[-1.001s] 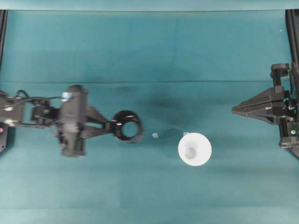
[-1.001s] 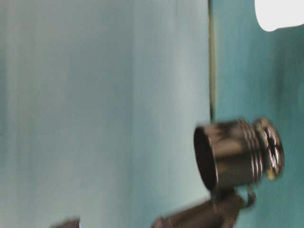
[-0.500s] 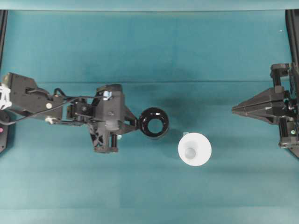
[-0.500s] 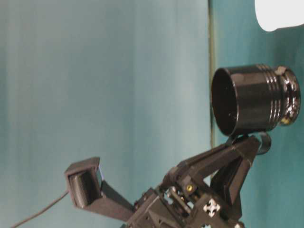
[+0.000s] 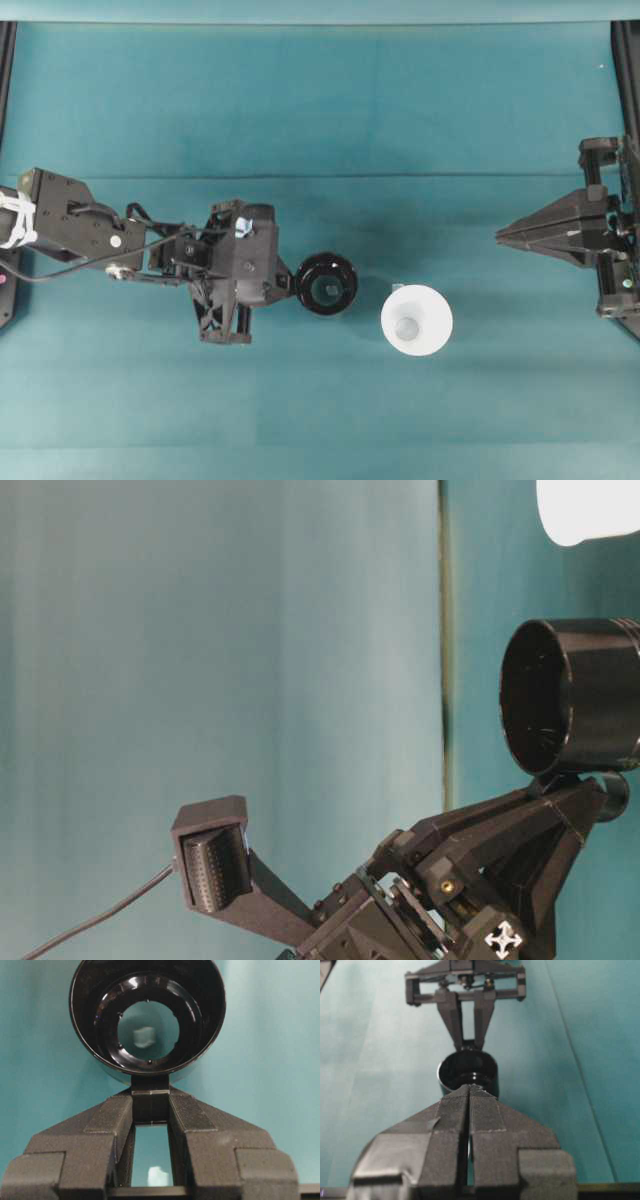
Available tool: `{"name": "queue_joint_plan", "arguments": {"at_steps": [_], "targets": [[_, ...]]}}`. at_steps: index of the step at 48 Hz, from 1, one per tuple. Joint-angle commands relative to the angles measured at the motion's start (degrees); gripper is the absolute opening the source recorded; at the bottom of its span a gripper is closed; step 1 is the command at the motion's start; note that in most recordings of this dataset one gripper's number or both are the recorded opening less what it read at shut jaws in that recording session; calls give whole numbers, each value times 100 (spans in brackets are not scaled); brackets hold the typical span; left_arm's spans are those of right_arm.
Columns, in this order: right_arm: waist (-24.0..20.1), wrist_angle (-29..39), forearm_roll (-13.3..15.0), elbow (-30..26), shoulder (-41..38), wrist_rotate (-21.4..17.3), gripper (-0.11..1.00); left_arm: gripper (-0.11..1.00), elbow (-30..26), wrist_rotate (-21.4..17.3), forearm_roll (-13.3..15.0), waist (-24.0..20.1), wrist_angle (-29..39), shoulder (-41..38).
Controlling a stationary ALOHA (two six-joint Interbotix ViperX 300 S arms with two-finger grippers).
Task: Put the paper cup into the moved cup holder.
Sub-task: 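Grip the cup holder with the left gripper and slide it right toward center, then open the left gripper and retract it left from the cup holder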
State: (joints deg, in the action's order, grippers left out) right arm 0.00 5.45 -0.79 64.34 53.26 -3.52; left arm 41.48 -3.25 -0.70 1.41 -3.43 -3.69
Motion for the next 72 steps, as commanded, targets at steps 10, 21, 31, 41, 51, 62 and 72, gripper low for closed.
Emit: {"name": "queue_joint_plan", "arguments": {"at_steps": [10,21,31,41,51,62,72], "targets": [[9,0,-9,-141,-35,-44,2,18,-123,0,-18,-70,-53,-97],[9,0,-9,-141,-35,-44,2,18,-229,0,-18,-79,-70,-255],[9,0,-9,-141,-35,-44,2,18,-255,9,-18,-88,-62,-264],[9,0,-9,-141,-35,-44,2,18,-229,18,-18,-88,-53,-255],[9,0,-9,-141,-35,-44,2,19,-237,35,-18,-141,-35,-264],[9,0,-9,-141,-26,-44,2,25,-255,35,-18,-167,-62,-255],[9,0,-9,-141,-35,-44,2,77,-255,9,-18,-158,-70,-255]]}}
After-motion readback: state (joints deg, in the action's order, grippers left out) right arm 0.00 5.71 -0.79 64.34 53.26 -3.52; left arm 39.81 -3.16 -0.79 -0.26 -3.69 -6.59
